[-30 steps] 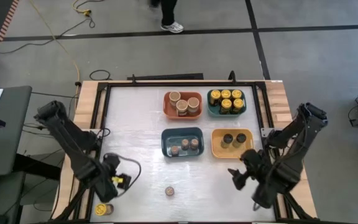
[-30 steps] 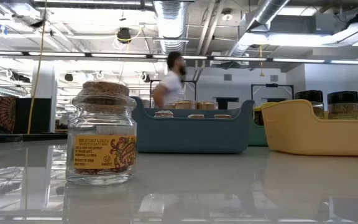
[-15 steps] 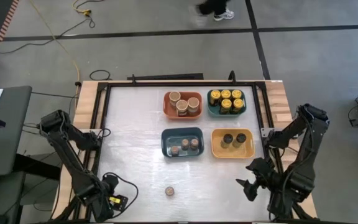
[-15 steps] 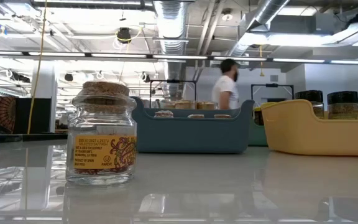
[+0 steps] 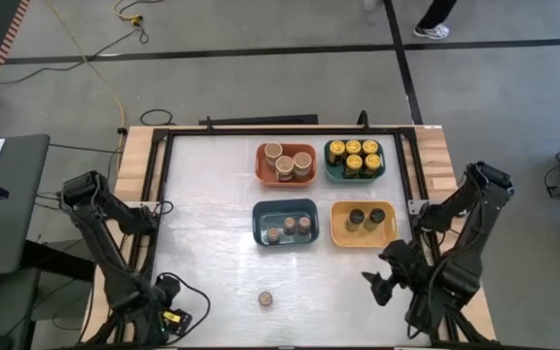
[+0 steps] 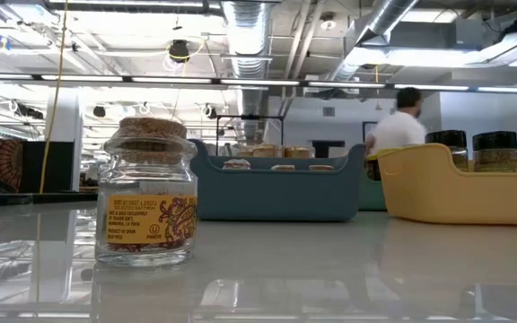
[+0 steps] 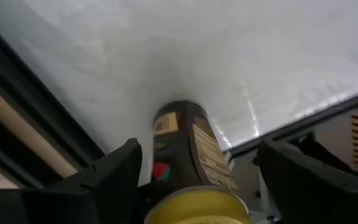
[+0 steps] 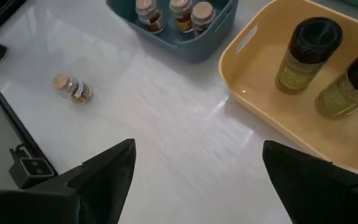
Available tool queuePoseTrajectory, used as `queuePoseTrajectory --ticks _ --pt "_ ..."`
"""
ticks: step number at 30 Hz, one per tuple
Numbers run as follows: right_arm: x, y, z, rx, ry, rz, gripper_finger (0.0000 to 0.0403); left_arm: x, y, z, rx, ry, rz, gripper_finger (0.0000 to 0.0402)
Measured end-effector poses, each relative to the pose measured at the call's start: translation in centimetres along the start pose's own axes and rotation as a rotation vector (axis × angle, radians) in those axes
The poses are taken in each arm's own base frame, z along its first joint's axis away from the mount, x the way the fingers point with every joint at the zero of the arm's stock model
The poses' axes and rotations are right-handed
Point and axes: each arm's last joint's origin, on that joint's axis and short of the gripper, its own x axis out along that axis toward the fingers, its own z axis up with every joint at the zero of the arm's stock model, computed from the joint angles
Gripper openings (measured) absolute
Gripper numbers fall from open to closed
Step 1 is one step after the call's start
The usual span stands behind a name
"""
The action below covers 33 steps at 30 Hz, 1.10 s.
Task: Sort spices by type
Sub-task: Put the yellow spice bottle into the green bin
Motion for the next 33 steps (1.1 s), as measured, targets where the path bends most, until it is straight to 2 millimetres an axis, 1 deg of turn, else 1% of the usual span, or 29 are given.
queuePoseTrajectory --ticks 5,12,18,29,33 --pt "0.5 0.1 0.6 0.013 -0.008 -0.017 0.0376 0.0 0.3 -0.7 0.030 0.017 -0.020 0.0306" --pt "1.1 0.3 1.3 0.038 -0.018 -0.040 0.0376 0.1 0.5 -1.7 0.120 0.047 -0.047 0.0306" --pt "1.5 0.4 1.8 0.057 -0.023 -0.048 0.0376 0.3 0.7 -1.8 0.163 0.043 -0.040 0.0306" --pt "1.9 0.5 2.3 0.083 -0.028 -0.055 0.0376 0.3 1.0 -1.9 0.343 0.059 -0.017 0.0306" --pt "2.0 0.6 2.3 0.091 -0.028 -0.050 0.0376 0.3 1.2 -2.1 0.438 0.061 -0.017 0.0306"
